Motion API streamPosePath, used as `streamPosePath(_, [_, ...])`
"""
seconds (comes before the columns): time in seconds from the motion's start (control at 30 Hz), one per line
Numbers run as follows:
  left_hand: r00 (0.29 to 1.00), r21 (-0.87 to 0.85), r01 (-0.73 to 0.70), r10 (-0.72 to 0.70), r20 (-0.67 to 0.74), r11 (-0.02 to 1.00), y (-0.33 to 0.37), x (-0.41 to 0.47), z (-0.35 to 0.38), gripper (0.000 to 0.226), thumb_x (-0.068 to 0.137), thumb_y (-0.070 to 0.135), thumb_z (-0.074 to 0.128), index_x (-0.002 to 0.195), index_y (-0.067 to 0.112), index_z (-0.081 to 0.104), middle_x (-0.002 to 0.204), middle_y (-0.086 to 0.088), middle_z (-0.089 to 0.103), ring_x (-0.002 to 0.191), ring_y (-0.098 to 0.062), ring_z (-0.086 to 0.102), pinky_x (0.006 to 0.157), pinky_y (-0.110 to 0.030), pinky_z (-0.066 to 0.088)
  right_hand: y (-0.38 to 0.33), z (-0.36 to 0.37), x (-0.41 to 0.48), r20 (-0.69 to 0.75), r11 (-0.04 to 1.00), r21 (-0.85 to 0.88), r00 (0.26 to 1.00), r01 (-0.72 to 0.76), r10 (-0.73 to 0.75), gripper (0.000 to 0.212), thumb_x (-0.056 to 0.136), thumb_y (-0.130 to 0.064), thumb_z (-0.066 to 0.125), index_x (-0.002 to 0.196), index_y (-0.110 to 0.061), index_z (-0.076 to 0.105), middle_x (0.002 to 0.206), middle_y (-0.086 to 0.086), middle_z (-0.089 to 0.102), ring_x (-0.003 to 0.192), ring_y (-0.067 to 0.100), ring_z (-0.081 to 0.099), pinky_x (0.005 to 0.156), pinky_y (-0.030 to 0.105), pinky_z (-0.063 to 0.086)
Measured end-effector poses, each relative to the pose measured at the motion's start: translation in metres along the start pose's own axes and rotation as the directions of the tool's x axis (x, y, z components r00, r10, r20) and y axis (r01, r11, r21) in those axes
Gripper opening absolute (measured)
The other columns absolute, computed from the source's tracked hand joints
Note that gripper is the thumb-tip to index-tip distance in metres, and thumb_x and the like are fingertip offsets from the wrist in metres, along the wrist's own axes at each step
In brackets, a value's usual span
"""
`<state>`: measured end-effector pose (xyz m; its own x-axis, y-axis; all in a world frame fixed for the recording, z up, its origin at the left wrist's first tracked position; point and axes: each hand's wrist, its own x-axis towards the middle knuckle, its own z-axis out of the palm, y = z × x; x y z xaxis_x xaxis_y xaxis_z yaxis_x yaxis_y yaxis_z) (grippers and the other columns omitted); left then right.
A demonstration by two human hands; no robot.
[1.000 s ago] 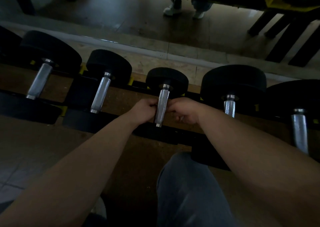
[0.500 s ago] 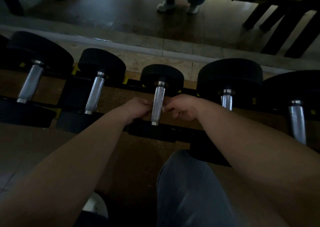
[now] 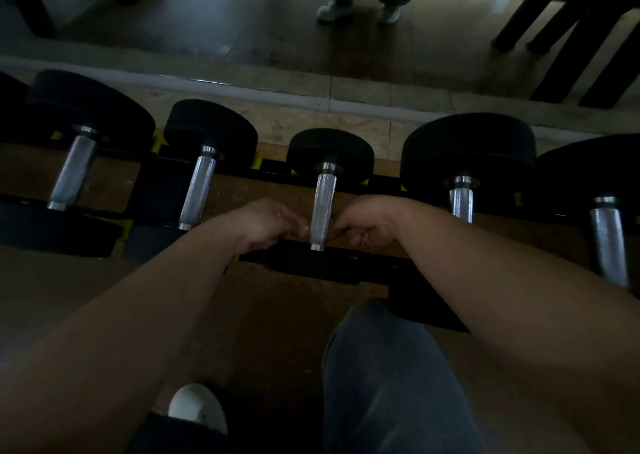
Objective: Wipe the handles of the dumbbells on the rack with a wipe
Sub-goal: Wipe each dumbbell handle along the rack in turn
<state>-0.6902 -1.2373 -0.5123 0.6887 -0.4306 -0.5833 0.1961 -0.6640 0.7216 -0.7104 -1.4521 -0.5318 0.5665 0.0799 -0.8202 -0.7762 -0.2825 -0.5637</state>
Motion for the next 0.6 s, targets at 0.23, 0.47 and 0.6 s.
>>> streamPosePath(0.23, [0.996, -0.041, 0.060, -0.062, -0.059, 0.997, 0.009, -0.002, 0.012, 0.015, 0.097, 0.028, 0.062, 0.106, 0.026, 0.073, 0.088, 0.000, 0.074, 0.078, -0.017, 0.066, 0.059, -0.024, 0.050, -0.005, 0.006, -0.011, -0.070, 0.989, 0.064, 0.990, 0.130, -0.126, 0.027, 0.095, 0.007, 0.051, 0.101, -0.015, 0.064, 0.046, -0.007, 0.055, 0.036, 0.004, 0.035, 0.040, 0.018, 0.034])
streamPosePath(0.47, [0.982, -0.135, 0.047, -0.071, -0.178, 0.990, 0.017, 0.004, 0.026, 0.022, 0.097, 0.033, 0.059, 0.118, 0.031, 0.068, 0.105, 0.003, 0.066, 0.093, -0.012, 0.058, 0.077, -0.031, 0.048, -0.011, 0.000, -0.010, -0.183, 0.917, 0.327, 0.968, 0.228, -0.175, 0.034, 0.093, 0.005, 0.051, 0.115, -0.015, 0.067, 0.073, 0.000, 0.050, 0.039, 0.007, 0.029, 0.040, 0.021, 0.033])
streamPosePath(0.6, [0.972, -0.252, 0.148, -0.187, -0.139, 0.956, 0.020, 0.004, 0.026, 0.027, 0.095, 0.043, 0.060, 0.117, 0.027, 0.063, 0.103, 0.000, 0.064, 0.094, -0.018, 0.059, 0.081, -0.036, 0.049, -0.008, 0.000, -0.020, -0.091, 0.920, 0.343, 0.981, 0.190, -0.169, 0.028, 0.093, -0.005, 0.058, 0.119, -0.012, 0.065, 0.067, -0.003, 0.065, 0.044, 0.006, 0.027, 0.044, 0.019, 0.031])
